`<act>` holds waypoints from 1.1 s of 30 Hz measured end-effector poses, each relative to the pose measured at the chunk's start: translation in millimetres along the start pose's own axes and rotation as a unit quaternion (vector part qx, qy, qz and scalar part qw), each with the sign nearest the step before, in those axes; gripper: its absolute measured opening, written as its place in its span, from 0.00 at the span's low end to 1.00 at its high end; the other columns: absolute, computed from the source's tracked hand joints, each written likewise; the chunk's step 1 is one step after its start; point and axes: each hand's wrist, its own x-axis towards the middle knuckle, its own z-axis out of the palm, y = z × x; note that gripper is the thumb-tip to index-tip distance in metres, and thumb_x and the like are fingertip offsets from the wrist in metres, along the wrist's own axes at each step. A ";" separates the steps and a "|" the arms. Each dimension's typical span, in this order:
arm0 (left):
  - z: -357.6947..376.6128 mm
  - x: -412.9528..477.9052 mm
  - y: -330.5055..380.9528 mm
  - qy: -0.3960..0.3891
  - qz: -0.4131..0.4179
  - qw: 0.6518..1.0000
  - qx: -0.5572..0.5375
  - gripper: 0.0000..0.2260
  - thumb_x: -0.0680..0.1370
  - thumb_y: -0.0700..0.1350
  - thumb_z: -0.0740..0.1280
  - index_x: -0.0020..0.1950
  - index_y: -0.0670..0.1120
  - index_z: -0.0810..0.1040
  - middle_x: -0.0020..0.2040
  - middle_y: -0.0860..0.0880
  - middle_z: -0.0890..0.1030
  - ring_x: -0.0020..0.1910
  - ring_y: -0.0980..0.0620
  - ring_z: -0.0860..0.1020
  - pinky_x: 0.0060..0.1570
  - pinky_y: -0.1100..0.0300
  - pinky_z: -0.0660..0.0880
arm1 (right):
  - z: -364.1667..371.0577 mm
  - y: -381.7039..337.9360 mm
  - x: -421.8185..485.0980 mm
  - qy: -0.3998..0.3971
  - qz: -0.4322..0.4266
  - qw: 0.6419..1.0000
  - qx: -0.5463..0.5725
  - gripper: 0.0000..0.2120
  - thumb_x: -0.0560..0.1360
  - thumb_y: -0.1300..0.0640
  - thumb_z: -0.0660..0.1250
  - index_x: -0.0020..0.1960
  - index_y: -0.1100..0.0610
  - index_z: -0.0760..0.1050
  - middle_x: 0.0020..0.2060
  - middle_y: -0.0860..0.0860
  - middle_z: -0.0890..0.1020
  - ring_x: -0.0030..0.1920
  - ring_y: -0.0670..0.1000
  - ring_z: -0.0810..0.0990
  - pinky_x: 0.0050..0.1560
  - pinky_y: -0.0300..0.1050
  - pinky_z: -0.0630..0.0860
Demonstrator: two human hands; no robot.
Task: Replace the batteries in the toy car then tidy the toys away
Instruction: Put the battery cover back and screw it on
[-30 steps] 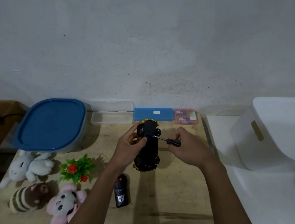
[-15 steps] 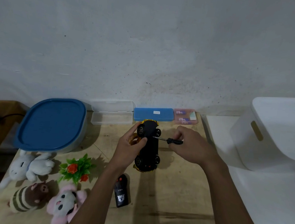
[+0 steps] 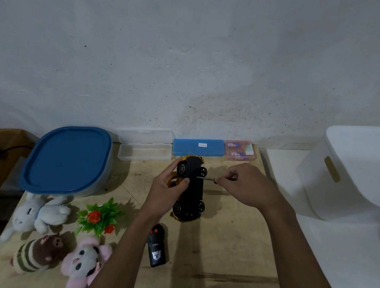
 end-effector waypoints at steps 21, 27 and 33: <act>0.5 2.6 -0.3 0.002 0.004 1.000 -0.008 0.25 0.78 0.34 0.68 0.69 0.57 0.72 0.53 0.60 0.84 0.50 0.64 0.82 0.46 0.70 0.77 | -4.0 -2.2 -0.6 -0.017 -0.011 1.000 -0.006 0.08 0.74 0.49 0.70 0.45 0.49 0.72 0.41 0.43 0.78 0.43 0.46 0.78 0.41 0.42 0.74; -0.8 0.8 -0.1 0.002 0.006 1.000 -0.007 0.25 0.78 0.35 0.68 0.72 0.55 0.71 0.55 0.58 0.83 0.50 0.65 0.82 0.47 0.70 0.77 | -2.7 -4.7 -3.9 -0.021 -0.008 0.999 -0.038 0.10 0.77 0.43 0.65 0.53 0.48 0.76 0.45 0.42 0.78 0.47 0.44 0.78 0.41 0.42 0.72; -1.4 -0.8 1.0 -0.001 0.008 1.000 -0.006 0.26 0.78 0.34 0.68 0.72 0.55 0.71 0.49 0.64 0.85 0.51 0.64 0.82 0.46 0.71 0.77 | -2.8 0.1 -4.3 -0.029 -0.006 0.999 -0.020 0.07 0.74 0.50 0.70 0.46 0.48 0.71 0.43 0.45 0.79 0.42 0.44 0.77 0.38 0.41 0.73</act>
